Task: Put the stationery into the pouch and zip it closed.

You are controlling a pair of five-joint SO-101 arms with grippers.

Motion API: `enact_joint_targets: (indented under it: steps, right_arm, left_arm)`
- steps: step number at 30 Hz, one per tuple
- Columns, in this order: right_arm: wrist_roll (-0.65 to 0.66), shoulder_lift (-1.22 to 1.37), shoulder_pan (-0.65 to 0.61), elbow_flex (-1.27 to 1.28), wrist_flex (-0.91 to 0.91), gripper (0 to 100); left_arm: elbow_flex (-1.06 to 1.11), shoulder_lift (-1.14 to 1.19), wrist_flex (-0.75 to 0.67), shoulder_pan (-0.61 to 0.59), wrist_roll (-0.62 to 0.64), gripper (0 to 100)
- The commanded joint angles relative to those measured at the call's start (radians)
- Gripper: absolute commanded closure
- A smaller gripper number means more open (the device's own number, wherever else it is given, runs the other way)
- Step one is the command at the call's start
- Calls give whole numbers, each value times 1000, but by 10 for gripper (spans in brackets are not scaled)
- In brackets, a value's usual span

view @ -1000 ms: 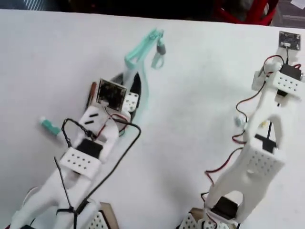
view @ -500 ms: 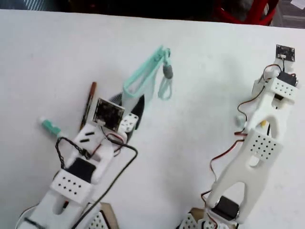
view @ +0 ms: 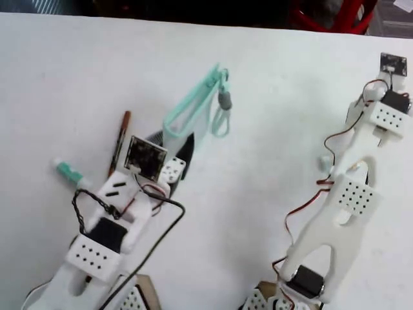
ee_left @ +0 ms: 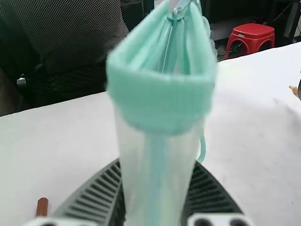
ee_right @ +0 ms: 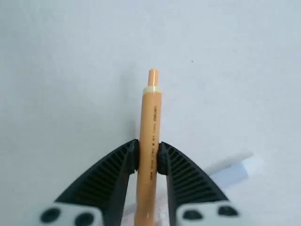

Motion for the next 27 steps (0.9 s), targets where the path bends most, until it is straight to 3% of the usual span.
enact_joint_targets:
  steps: [1,3,8,16,23,27]
  right_arm:
    - [5,-125,-31,-206,165,981]
    - [5,-148,-59,-307,254,981]
    - [5,-240,-74,-353,257,981]
    - [5,-607,-151,-28,259,981]
    - [14,-1256,-444,546,239,981]
    - [-11,-1538,-677,779,74,981]
  left_arm:
    - [8,-1,48,22,11,845]
    - [8,-1,60,19,11,832]
    - [8,-1,68,18,11,828]
    - [6,-1,69,18,11,827]
    - [6,-1,61,18,11,827]
    - [6,-1,61,16,14,827]
